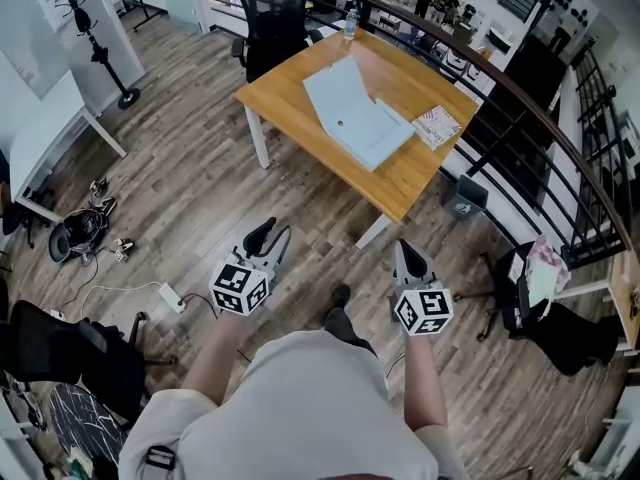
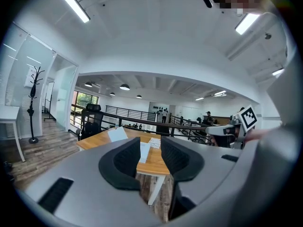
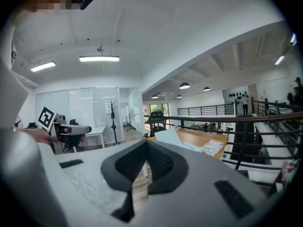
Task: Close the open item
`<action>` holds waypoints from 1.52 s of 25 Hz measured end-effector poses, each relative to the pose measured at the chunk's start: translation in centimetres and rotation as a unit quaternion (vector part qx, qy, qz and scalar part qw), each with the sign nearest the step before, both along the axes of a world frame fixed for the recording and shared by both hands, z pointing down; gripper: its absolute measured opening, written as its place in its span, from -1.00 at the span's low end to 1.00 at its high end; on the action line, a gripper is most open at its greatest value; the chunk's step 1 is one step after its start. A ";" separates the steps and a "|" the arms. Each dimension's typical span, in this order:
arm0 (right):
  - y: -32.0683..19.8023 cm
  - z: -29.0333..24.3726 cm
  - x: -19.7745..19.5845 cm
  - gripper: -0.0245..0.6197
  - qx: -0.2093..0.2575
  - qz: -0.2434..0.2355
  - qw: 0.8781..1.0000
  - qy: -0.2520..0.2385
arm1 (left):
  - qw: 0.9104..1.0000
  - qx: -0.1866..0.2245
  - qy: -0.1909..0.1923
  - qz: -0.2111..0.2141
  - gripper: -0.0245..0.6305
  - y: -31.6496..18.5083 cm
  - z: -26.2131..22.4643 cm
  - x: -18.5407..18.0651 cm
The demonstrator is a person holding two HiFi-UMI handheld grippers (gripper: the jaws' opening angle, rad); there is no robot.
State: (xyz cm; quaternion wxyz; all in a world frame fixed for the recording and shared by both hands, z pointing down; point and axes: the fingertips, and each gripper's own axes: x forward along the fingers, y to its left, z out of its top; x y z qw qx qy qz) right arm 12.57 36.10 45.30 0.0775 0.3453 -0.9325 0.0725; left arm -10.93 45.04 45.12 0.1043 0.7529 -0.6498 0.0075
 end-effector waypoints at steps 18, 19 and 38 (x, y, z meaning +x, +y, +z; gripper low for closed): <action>-22.0 1.3 -1.7 -0.92 -0.022 -0.040 0.999 0.004 | 0.999 -0.016 -0.004 -0.029 -0.54 -20.0 0.4 -0.1; -23.2 1.5 -1.7 -0.91 -0.023 -0.043 0.999 0.005 | 0.999 -0.016 -0.005 -0.030 -0.55 -21.1 0.4 -0.1; -35.0 3.6 -2.6 -0.91 -0.056 -0.053 0.997 0.011 | 0.998 -0.037 0.005 -0.043 -0.56 -31.9 1.4 -0.7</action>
